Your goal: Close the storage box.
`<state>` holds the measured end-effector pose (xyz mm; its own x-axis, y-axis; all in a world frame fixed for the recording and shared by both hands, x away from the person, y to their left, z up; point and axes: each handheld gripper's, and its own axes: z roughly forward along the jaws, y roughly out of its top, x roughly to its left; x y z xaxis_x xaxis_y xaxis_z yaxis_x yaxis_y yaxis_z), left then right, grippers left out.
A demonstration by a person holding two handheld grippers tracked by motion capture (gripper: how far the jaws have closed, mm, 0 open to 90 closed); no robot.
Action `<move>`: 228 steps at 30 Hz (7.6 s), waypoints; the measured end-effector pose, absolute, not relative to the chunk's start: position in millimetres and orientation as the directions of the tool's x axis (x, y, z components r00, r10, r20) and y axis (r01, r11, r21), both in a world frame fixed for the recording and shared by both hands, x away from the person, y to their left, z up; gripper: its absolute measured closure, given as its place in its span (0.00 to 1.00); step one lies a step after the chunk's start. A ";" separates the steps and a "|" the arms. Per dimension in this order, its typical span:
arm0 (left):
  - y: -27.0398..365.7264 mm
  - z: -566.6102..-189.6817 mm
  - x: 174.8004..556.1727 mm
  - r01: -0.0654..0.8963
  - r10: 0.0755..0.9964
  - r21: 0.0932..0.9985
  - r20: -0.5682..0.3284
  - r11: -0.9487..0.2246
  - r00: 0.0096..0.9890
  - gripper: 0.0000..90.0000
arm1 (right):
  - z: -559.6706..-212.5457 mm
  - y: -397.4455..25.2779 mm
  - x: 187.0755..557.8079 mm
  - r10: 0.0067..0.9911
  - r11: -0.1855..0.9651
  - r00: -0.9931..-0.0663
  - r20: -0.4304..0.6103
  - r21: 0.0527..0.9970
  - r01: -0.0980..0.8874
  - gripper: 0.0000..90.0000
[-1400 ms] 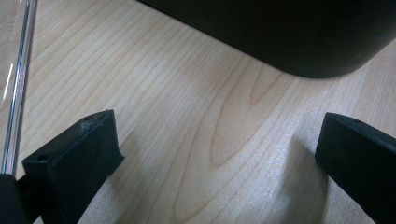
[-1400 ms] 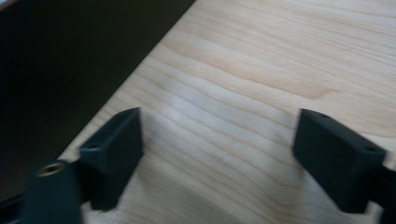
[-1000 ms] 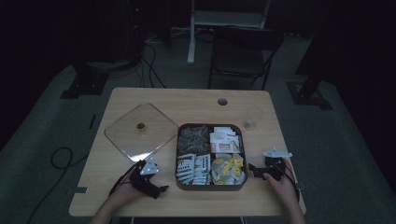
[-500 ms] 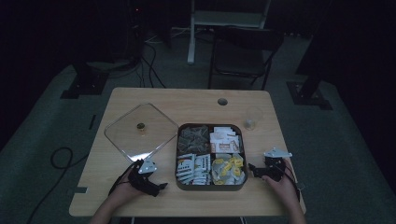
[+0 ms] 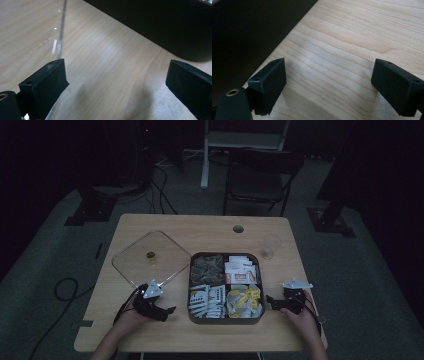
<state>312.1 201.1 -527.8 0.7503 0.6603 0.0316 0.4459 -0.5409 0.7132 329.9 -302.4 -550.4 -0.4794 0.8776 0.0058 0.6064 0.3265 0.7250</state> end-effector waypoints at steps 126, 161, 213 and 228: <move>196.7 -430.9 436.4 0.515 0.806 0.778 -0.020 -0.359 0.592 0.66 | -550.5 -302.4 330.0 0.878 0.327 -0.479 0.005 0.725 0.606 0.14; 92.6 -430.6 401.5 0.371 0.547 0.768 -0.032 -0.522 0.836 0.66 | -550.5 -302.4 330.0 0.878 0.327 -0.479 0.005 0.725 0.606 0.14; 11.9 -471.0 396.9 0.254 0.336 0.700 -0.021 -0.667 0.942 0.66 | -550.5 -302.5 330.1 0.877 0.328 -0.480 0.003 0.726 0.604 0.14; 17.1 -473.4 395.8 0.270 0.338 0.728 -0.056 -0.631 0.939 0.62 | -550.5 -302.5 330.1 0.877 0.328 -0.480 0.004 0.726 0.604 0.14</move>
